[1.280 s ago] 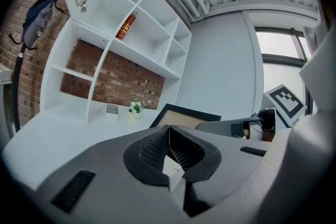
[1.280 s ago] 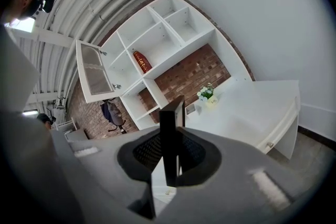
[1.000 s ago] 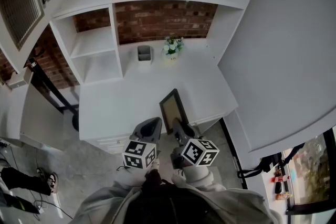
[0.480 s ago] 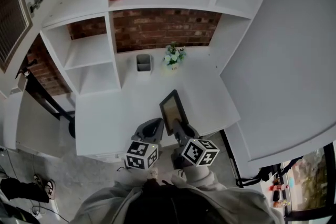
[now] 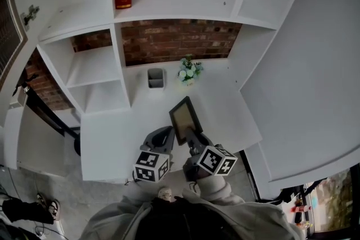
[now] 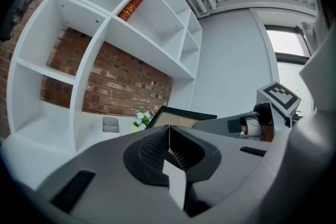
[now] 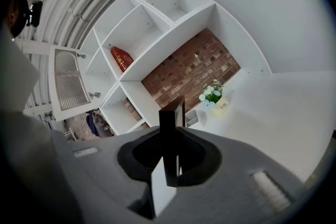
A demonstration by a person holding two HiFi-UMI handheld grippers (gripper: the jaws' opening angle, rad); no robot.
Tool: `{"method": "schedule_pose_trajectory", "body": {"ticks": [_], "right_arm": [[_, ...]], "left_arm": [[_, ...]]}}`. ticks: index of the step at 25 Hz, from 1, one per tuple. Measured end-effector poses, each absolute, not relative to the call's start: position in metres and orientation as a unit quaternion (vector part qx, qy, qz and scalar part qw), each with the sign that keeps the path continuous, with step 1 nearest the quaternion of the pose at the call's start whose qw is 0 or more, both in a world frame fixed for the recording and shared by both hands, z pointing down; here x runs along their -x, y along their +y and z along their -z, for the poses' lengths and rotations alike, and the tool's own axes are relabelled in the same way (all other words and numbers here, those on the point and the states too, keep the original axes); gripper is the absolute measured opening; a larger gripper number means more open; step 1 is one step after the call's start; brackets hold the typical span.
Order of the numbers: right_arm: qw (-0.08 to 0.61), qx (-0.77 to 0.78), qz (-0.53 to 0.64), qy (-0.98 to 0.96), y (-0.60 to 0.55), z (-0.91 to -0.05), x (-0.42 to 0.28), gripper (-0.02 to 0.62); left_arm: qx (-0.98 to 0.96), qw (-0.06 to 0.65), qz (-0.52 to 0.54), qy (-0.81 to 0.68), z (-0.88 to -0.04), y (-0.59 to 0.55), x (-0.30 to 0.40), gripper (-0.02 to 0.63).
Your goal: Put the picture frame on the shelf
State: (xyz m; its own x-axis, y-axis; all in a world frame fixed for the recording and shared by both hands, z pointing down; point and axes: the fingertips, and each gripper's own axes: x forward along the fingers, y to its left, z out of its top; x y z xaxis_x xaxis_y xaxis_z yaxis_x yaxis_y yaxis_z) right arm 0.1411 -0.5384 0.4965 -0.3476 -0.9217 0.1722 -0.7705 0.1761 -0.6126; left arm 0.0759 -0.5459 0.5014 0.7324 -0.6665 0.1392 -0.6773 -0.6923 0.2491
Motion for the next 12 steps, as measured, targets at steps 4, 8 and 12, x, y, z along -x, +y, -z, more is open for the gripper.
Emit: {"method": "schedule_pose_trajectory", "body": {"ticks": [4, 8, 12], "right_arm": [[0.145, 0.546, 0.327, 0.758, -0.565, -0.480, -0.141, 0.046], [0.170, 0.535, 0.322, 0.762, -0.588, -0.453, -0.143, 0.045], [0.201, 0.516, 0.324, 0.767, -0.612, -0.425, -0.147, 0.046]], "left_arm": [[-0.913, 0.151, -0.020, -0.377, -0.492, -0.569, -0.070, 0.006], [-0.909, 0.142, -0.011, -0.393, -0.472, -0.592, -0.065, 0.006], [-0.905, 0.118, 0.000, -0.408, -0.445, -0.614, -0.065, 0.006]]}}
